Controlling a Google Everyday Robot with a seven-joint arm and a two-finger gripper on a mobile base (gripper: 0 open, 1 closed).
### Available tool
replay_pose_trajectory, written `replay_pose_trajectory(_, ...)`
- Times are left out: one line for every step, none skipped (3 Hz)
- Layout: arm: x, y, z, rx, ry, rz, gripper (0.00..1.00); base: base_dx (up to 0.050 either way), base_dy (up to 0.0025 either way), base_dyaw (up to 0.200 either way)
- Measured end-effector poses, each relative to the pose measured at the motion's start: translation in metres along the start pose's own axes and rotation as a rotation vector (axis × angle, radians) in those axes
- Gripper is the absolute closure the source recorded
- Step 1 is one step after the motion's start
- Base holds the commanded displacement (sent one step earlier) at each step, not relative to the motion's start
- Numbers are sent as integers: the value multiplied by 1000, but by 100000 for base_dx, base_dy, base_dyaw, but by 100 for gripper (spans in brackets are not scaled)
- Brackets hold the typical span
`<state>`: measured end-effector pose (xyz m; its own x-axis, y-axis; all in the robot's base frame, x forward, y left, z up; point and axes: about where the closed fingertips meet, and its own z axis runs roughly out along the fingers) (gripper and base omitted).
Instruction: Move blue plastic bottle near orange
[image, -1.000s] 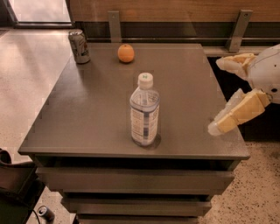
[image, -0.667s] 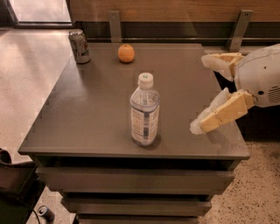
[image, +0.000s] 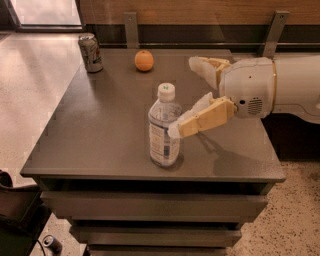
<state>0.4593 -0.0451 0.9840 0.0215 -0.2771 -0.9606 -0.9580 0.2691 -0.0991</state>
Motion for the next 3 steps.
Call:
replay_pose_trajectory(6, -10, 26, -3, -66, 20, 0, 0, 0, 0)
replay_pose_trajectory(21, -13, 43, -2, -106, 46, 0, 0, 0, 0)
replay_pose_trajectory(39, -9, 47, 3, -120, 81, 0, 0, 0, 0)
